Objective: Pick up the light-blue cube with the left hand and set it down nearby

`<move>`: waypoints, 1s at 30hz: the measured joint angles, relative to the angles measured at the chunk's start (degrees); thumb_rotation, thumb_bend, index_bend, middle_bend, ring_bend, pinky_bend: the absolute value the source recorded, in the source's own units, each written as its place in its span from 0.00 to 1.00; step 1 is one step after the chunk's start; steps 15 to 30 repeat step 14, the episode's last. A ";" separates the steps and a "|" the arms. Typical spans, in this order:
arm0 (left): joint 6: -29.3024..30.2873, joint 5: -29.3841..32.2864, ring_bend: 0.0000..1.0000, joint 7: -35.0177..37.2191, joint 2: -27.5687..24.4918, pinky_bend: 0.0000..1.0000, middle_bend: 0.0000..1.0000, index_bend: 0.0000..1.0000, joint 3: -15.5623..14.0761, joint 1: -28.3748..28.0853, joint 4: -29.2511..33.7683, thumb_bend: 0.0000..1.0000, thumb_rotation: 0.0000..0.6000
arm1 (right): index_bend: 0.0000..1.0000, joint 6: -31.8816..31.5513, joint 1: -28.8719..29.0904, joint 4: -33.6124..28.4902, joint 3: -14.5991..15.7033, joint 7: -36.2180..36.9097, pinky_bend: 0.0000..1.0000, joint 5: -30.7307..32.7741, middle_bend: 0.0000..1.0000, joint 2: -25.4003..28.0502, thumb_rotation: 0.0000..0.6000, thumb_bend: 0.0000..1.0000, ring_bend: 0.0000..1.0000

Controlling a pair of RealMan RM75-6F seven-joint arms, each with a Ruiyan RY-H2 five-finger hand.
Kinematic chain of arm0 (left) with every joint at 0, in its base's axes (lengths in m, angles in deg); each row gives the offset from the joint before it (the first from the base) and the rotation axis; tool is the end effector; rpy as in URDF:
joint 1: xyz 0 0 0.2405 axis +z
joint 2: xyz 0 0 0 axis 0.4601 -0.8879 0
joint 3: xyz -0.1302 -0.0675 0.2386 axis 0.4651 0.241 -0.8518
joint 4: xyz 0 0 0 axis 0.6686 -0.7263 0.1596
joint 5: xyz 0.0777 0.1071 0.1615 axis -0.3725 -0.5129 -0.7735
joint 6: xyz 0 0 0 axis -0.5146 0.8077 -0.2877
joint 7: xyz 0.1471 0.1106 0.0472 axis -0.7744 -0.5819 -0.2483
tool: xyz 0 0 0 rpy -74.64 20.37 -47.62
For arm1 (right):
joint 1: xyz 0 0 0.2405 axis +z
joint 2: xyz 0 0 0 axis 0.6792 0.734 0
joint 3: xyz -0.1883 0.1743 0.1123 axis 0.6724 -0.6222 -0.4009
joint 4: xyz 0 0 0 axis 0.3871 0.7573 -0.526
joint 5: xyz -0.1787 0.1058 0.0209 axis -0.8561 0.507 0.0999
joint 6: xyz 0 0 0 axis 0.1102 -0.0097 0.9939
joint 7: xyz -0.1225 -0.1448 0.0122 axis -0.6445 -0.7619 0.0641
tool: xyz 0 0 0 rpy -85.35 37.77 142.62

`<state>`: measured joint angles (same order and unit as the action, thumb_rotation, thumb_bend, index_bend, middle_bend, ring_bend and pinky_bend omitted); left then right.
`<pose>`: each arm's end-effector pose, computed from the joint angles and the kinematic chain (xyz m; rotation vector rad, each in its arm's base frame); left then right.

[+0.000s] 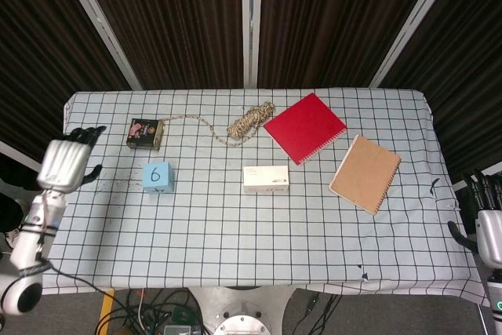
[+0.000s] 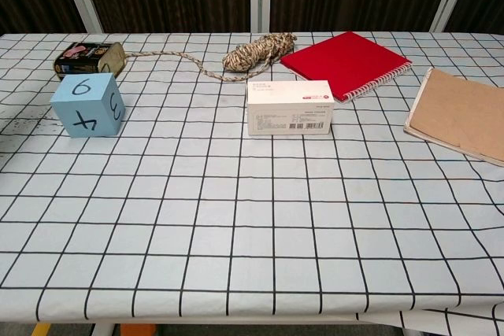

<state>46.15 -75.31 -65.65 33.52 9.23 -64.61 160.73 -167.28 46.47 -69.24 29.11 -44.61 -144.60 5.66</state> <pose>-0.2625 0.3663 0.1641 -1.5238 -0.6333 -0.7912 -0.3426 -0.2328 0.2141 1.3211 -0.7730 0.8472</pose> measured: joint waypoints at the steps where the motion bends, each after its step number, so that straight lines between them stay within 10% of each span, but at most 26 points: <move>1: 3.66 -2.53 0.00 2.60 0.44 0.14 0.02 0.12 -0.49 3.99 -1.13 0.00 1.00 | 0.00 -0.18 -0.17 0.04 0.31 -0.14 0.00 -0.41 0.00 -0.08 1.00 0.20 0.00; 10: 13.74 -13.73 0.00 15.62 3.25 0.09 0.02 0.11 -4.21 23.70 -8.62 0.00 0.96 | 0.00 -2.96 -2.68 0.68 3.37 -1.75 0.00 -4.07 0.00 -1.59 1.00 0.19 0.00; 30: 13.38 -15.36 0.00 17.61 3.43 0.09 0.02 0.11 -3.75 26.01 -9.53 0.00 0.96 | 0.00 -2.84 -3.06 1.23 3.80 -1.62 0.00 -4.18 0.00 -2.13 1.00 0.19 0.00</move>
